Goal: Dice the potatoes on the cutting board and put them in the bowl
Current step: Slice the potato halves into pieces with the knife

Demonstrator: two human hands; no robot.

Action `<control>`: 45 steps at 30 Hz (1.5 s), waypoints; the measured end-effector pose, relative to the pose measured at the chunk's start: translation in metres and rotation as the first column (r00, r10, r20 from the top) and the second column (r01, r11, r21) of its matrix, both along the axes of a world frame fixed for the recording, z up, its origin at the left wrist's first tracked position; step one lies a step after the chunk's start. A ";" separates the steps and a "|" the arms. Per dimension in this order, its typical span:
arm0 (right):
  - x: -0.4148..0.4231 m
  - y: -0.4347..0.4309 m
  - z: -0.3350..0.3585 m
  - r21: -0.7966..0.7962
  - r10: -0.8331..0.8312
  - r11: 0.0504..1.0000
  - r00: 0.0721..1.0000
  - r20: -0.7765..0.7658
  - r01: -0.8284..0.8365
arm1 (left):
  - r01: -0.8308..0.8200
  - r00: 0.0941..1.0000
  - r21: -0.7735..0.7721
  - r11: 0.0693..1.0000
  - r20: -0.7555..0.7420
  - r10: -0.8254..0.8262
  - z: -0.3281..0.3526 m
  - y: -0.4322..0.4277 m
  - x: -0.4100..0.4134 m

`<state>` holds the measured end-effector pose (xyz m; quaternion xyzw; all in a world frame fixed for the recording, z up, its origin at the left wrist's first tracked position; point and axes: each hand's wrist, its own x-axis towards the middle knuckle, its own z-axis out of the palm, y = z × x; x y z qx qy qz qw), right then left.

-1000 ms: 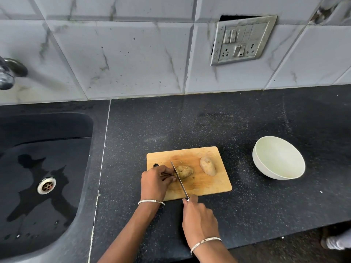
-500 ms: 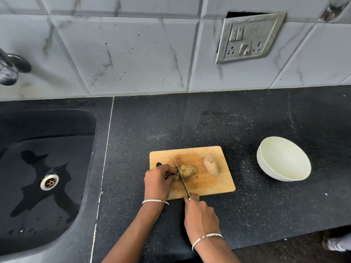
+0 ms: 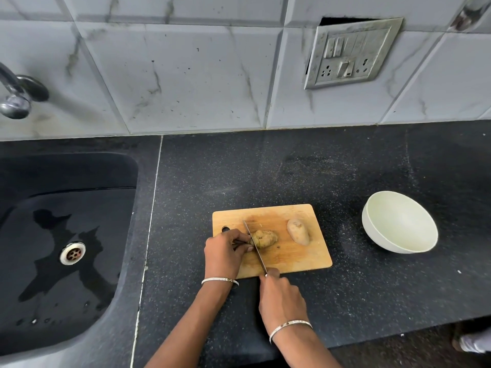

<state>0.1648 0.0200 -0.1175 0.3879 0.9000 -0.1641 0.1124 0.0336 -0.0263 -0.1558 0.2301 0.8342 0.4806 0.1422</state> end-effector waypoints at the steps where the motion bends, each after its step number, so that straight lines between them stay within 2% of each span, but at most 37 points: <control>1: 0.002 0.000 0.000 -0.001 0.002 1.000 1.000 -0.002 -0.002 | 0.001 1.000 0.004 1.000 0.005 -0.001 0.000 0.000 0.000; 10: 0.015 -0.003 0.002 0.000 0.002 1.000 1.000 0.002 -0.002 | 0.015 1.000 0.015 1.000 0.022 -0.015 0.005 -0.001 0.000; 21: 0.019 -0.004 0.003 0.075 0.026 0.997 0.999 -0.035 -0.024 | 0.057 0.998 -0.015 0.998 0.031 -0.057 0.007 -0.002 -0.002; 27: 0.016 -0.001 0.003 0.056 0.032 0.998 0.999 -0.044 -0.029 | 0.111 0.993 -0.145 0.983 -0.027 -0.117 0.024 0.000 0.000; 31: 0.017 0.001 0.002 0.032 0.029 0.999 0.999 -0.043 -0.027 | 0.154 0.974 -0.349 0.924 -0.103 -0.201 0.035 0.009 0.002; 34: 0.017 0.001 0.001 0.013 0.018 1.000 0.998 -0.054 -0.017 | 0.165 0.969 -0.461 0.872 -0.089 -0.230 0.039 0.017 0.001; 45: 0.014 -0.002 0.004 -0.026 -0.020 0.999 0.999 -0.029 0.019 | 0.133 0.962 -0.524 0.841 -0.136 -0.237 0.041 0.030 -0.007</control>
